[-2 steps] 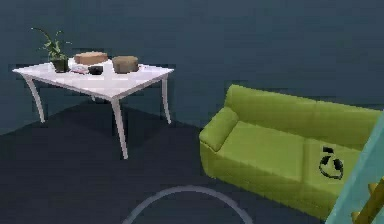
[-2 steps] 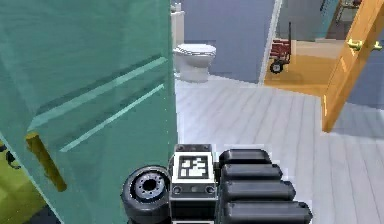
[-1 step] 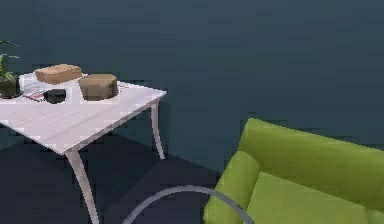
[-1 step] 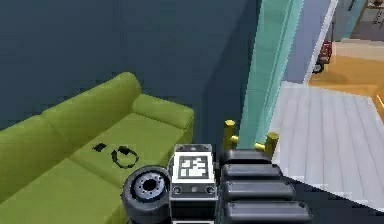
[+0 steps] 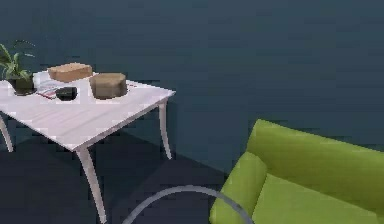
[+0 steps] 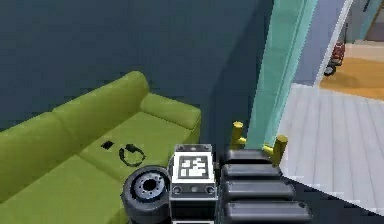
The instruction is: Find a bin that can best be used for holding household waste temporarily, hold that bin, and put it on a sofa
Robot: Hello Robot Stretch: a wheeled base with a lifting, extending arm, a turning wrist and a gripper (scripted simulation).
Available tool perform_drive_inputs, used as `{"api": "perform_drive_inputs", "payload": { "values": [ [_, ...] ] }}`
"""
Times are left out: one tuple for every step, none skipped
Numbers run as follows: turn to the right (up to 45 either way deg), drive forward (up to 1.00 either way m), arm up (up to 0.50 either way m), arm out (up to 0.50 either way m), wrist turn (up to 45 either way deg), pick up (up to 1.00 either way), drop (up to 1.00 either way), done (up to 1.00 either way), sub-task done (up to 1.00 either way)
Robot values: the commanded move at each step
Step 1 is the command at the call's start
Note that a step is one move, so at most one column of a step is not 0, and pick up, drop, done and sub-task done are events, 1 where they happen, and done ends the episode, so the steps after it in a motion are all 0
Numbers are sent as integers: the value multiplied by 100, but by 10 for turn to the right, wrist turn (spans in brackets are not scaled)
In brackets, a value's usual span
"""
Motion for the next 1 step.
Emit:
{"api": "perform_drive_inputs", "payload": {
  "values": [
    [300, 0, 0, 0, 0, 0, 0, 0, 0]
  ]
}}
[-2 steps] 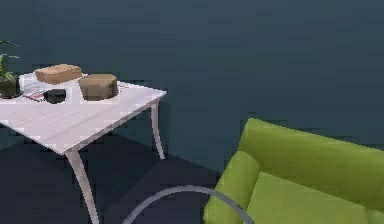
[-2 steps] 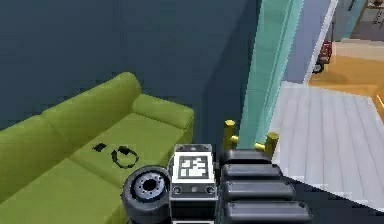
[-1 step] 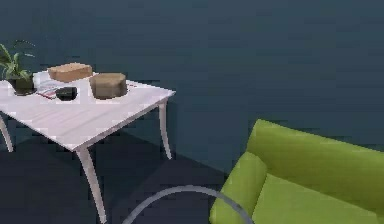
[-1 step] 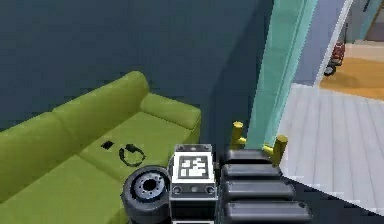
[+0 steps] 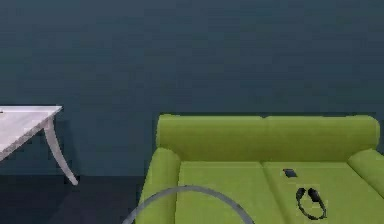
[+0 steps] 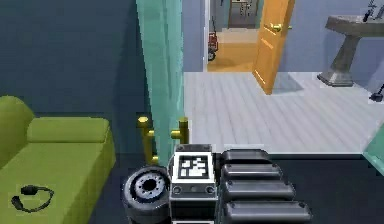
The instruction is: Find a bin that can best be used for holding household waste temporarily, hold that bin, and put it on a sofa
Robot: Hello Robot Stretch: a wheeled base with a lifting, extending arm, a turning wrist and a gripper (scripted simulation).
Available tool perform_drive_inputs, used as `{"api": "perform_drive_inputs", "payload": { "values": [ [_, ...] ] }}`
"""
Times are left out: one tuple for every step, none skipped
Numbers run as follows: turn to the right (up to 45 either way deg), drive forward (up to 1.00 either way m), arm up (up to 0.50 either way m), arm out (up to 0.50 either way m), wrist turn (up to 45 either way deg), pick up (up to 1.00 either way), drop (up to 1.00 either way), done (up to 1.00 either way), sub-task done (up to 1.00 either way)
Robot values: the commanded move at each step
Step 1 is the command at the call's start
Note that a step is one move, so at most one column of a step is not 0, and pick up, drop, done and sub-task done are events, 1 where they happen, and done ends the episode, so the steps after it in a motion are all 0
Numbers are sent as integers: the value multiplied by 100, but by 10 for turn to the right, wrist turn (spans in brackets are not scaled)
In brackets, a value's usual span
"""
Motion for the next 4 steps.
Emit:
{"api": "perform_drive_inputs", "payload": {
  "values": [
    [0, 25, 0, 0, 0, 0, 0, 0, 0],
    [-450, 0, 0, 0, 0, 0, 0, 0, 0],
    [0, 0, 0, 48, 0, 0, 0, 0, 0],
    [0, 0, 0, 0, 450, 0, 0, 0, 0]
  ]
}}
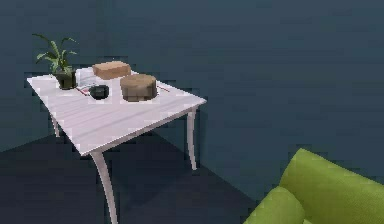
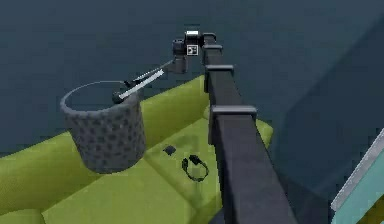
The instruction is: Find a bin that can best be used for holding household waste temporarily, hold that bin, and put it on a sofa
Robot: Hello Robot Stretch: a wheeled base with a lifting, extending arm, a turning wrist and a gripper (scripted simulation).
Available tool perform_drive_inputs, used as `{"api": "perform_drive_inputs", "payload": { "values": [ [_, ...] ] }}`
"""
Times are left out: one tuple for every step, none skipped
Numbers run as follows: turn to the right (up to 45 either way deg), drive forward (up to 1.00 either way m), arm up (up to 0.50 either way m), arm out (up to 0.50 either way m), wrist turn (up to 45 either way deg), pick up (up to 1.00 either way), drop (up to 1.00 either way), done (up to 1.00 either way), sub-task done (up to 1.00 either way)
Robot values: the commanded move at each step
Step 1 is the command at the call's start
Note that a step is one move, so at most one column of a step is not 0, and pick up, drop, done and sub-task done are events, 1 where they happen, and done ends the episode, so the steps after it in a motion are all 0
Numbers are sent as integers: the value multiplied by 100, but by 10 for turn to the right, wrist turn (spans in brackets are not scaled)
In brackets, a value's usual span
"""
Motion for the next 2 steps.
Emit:
{"api": "perform_drive_inputs", "payload": {
  "values": [
    [0, 0, 0, 0, 450, 0, 0, 0, 0],
    [0, 0, 0, 0, 360, 0, 0, 0, 0]
  ]
}}
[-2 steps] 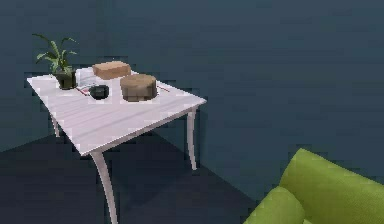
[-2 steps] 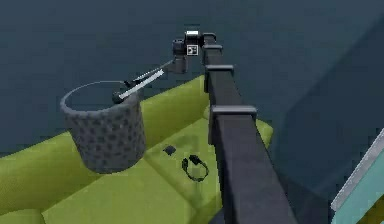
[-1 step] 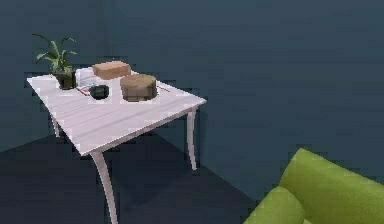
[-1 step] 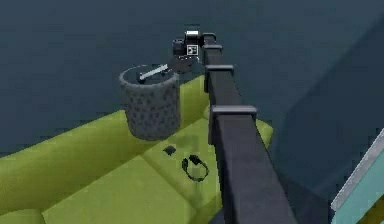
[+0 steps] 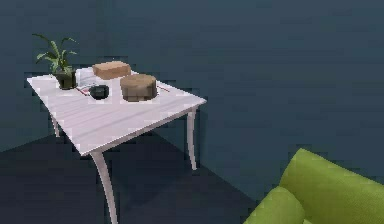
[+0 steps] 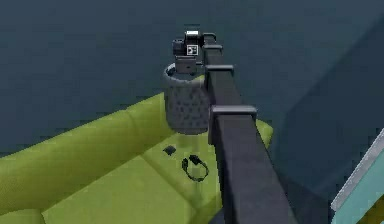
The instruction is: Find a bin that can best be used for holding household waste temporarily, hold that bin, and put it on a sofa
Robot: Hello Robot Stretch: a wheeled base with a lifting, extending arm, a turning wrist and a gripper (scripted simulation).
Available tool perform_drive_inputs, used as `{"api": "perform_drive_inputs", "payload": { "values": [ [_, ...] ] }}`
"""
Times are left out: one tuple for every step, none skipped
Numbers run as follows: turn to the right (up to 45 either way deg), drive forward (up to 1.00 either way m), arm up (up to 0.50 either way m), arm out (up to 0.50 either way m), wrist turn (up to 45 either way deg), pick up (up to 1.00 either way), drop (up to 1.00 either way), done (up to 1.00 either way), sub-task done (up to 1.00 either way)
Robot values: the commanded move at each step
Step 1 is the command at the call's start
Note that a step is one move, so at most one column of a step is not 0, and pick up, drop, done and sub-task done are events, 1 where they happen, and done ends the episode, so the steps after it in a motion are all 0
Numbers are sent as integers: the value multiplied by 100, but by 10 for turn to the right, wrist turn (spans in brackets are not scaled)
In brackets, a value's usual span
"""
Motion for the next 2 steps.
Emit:
{"api": "perform_drive_inputs", "payload": {
  "values": [
    [0, 0, -40, 0, 0, 0, 0, 0, 0],
    [0, 0, -32, 0, 0, 0, 0, 0, 0]
  ]
}}
